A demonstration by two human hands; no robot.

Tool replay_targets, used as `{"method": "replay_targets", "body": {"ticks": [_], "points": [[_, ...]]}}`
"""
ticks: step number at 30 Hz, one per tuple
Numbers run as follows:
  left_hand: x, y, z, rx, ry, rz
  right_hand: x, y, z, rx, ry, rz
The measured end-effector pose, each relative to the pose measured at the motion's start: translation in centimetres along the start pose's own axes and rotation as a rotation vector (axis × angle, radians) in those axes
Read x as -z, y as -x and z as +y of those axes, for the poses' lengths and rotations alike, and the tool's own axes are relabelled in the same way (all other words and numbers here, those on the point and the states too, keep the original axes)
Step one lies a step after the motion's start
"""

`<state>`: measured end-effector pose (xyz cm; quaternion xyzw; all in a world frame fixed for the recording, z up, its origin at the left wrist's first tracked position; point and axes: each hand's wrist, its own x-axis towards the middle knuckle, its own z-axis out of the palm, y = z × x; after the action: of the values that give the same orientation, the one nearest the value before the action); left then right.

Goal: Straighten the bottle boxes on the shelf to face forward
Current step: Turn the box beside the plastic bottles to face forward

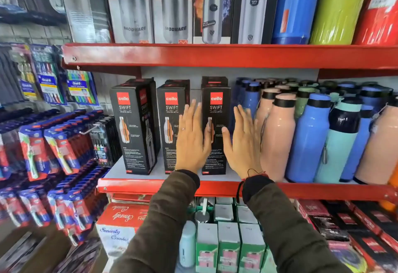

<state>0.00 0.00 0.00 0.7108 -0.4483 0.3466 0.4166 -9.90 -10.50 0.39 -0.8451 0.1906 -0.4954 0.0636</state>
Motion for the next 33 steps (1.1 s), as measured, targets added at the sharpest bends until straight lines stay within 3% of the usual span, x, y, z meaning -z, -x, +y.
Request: {"method": "replay_targets", "body": {"ticks": [6, 11, 14, 27, 33], "points": [[-2.4, 2.1, -0.4, 0.279, 0.216, -0.142, -3.0, 1.1, 1.9, -0.144, -0.115, -0.201], [-4.0, 2.0, -1.0, 0.617, 0.526, -0.249, -5.3, 1.5, 3.4, -0.371, -0.433, -0.327], [-4.7, 2.1, -1.2, 0.766, 0.641, -0.254, -6.4, 2.0, 3.9, -0.402, -0.57, -0.322], [-4.7, 2.4, -1.4, 0.856, 0.955, -0.06, -6.7, 2.8, 4.3, -0.394, -0.658, -0.169], [-4.4, 3.0, -0.3, 0.76, 0.923, 0.024, -6.0, 1.7, 4.7, -0.395, -0.665, -0.072]]}}
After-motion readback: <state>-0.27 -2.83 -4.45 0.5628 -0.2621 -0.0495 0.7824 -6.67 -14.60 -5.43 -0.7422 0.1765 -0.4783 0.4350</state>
